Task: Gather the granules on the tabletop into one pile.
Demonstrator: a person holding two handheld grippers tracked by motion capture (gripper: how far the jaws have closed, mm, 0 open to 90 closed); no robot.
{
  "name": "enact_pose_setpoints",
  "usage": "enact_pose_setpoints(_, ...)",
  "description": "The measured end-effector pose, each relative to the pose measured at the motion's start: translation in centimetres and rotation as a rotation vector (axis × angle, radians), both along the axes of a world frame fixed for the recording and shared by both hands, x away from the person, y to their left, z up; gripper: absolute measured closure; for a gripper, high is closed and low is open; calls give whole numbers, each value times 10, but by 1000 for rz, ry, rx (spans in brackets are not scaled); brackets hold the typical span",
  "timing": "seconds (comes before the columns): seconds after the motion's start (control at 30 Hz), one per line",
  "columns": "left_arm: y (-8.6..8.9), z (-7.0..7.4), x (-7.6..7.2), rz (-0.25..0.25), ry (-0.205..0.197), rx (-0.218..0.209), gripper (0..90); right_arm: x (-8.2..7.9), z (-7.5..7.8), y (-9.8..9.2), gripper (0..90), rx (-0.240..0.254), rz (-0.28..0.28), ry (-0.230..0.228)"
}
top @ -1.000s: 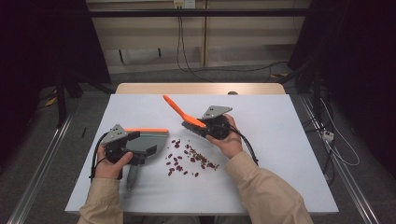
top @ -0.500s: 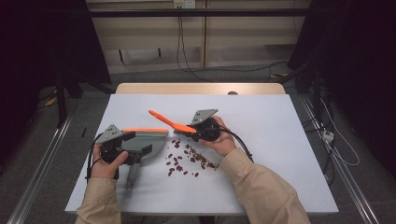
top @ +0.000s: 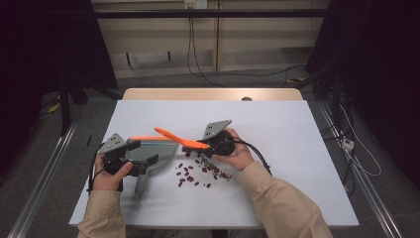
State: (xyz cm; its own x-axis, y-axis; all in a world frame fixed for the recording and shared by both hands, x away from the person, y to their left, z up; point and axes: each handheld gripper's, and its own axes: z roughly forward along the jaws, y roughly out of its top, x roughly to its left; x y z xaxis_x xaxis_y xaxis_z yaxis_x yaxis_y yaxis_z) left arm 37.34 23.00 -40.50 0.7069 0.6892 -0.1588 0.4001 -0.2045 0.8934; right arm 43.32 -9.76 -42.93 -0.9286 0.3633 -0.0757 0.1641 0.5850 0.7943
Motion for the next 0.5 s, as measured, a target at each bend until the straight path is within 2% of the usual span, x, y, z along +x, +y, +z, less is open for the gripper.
enact_pose_setpoints(0.13, 4, -3, -3, 7, 9, 6, 64, -8, 1, -3, 705, 2, 15, 12)
enact_pose_setpoints(0.3, 10, -5, -7, 20, 9, 12, 64, -17, 2, -4, 704, -19, 41, 5)
enact_pose_setpoints(0.5, 11, -9, -8, 16, 18, 20, 64, -24, 5, -5, 705, -20, 66, 27)
